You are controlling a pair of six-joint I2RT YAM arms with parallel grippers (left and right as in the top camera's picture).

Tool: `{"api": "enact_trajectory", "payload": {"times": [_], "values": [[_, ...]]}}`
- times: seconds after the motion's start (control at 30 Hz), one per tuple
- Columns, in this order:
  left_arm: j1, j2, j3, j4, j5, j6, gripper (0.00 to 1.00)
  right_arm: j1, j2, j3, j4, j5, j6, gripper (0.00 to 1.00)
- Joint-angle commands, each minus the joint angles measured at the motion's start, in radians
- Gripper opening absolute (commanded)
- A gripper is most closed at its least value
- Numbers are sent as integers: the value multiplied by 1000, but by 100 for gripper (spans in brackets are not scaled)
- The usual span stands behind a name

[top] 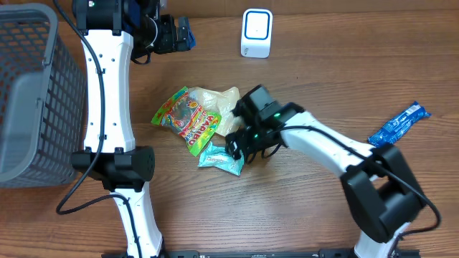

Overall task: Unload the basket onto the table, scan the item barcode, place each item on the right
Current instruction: 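Reach the right gripper to the light blue wipes pack and grasp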

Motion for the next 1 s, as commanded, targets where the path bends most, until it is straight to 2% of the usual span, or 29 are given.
{"api": "enact_trajectory", "payload": {"times": [0.0, 0.1, 0.13, 0.2, 0.23, 0.27, 0.3, 0.43, 0.47, 0.5, 0.53, 0.6, 0.63, 0.7, 0.77, 0.83, 0.97], "values": [[-7, -28, -2, 1, -2, -6, 100, 44, 41, -11, 10, 58, -121, 92], [-7, -28, -2, 1, -2, -6, 100, 60, 48, -11, 10, 111, -130, 88], [-7, -28, -2, 1, -2, -6, 100, 63, 48, -11, 11, 113, -130, 83], [-7, -28, -2, 1, -2, -6, 100, 63, 50, -11, 8, 112, -130, 59], [-7, -28, -2, 1, -2, -6, 100, 63, 50, -11, -1, 109, -130, 40], [-7, -28, -2, 1, -2, -6, 100, 63, 51, -12, -12, 107, -129, 27], [-7, -28, -2, 1, -2, -6, 100, 64, 52, -13, -21, 105, -125, 22], [-7, -28, -2, 1, -2, -6, 100, 64, 52, -18, -38, 101, -126, 21], [-7, -28, -2, 1, -2, -6, 100, 64, 52, -18, -40, 101, -125, 18], [-7, -28, -2, 1, -2, -6, 100, 57, 52, -18, -41, 100, -121, 11], [-7, -28, -2, 1, -2, -6, 100, 50, 51, -17, -41, 100, -112, 9], [-7, -28, -2, 1, -2, -6, 100, 34, 43, -8, -51, 82, -98, 10], [-7, -28, -2, 1, -2, -6, 100, 24, 37, 2, -64, 70, -99, 15], [-7, -28, -2, 1, -2, -6, 100, 5, 20, 42, -109, 34, -99, 61], [-7, -28, -2, 1, -2, -6, 100, -12, 8, 100, -164, 17, -97, 80], [-7, -28, -2, 1, -2, -6, 100, -27, 9, 172, -201, 9, -69, 89], [-7, -28, -2, 1, -2, -6, 100, -25, 22, 172, -152, 2, -69, 90]]}}
